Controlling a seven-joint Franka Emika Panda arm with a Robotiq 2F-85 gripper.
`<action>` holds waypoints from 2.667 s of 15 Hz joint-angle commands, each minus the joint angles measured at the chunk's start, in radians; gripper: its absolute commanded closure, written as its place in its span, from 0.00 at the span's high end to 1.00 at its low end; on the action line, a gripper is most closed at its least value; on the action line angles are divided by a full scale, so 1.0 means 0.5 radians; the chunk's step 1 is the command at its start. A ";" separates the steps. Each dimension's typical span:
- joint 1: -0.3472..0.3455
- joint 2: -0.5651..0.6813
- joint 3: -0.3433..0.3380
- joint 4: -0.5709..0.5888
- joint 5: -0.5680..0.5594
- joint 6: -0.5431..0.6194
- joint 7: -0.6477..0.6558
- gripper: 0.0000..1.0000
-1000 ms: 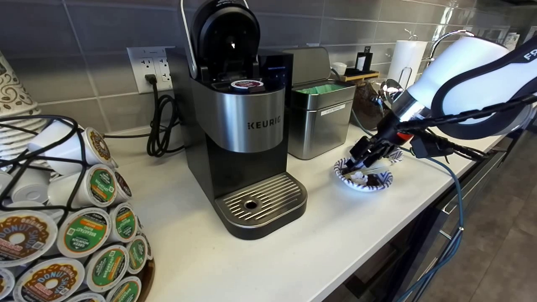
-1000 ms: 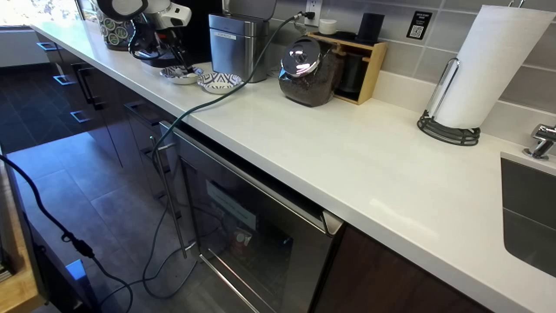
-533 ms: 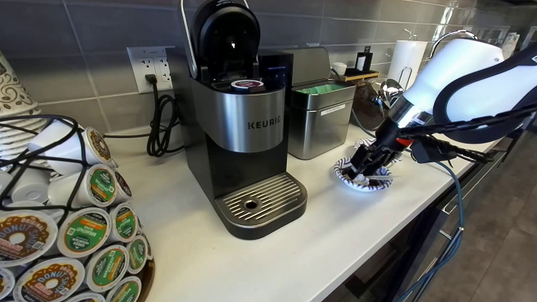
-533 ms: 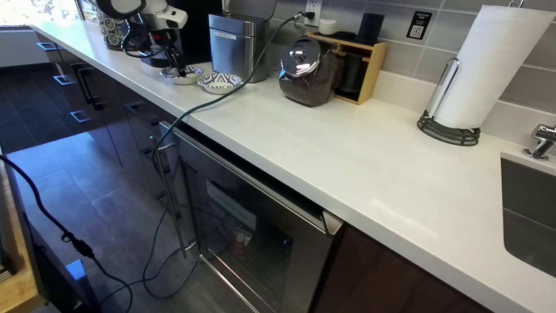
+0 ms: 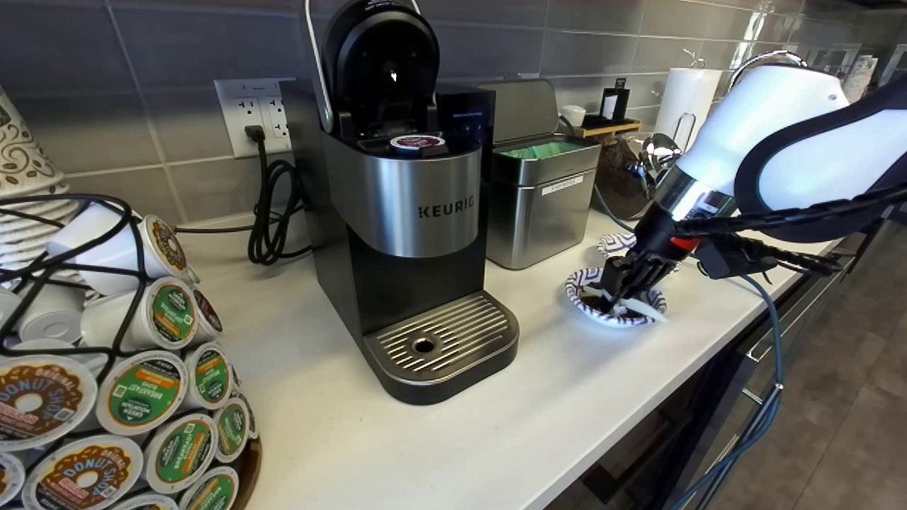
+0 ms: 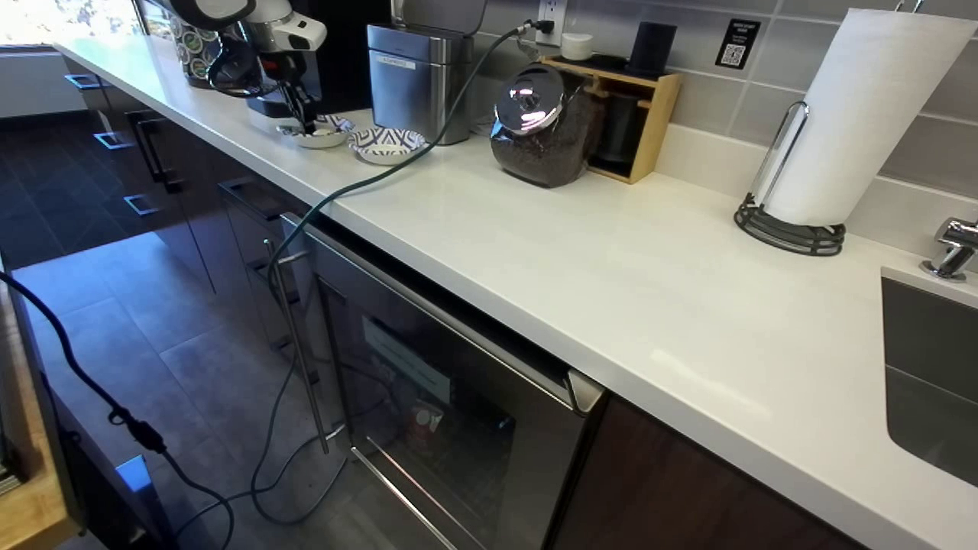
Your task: Remove the plastic knife from the left plate and put it in the plate on the right
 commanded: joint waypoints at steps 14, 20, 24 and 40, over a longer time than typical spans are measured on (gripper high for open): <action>-0.031 -0.316 -0.162 -0.046 -0.204 -0.048 0.141 0.02; -0.197 -0.264 -0.290 0.013 -0.189 -0.009 0.053 0.02; -0.243 -0.187 -0.314 0.040 -0.200 0.024 0.067 0.02; -0.246 -0.161 -0.293 0.096 -0.138 -0.016 0.093 0.99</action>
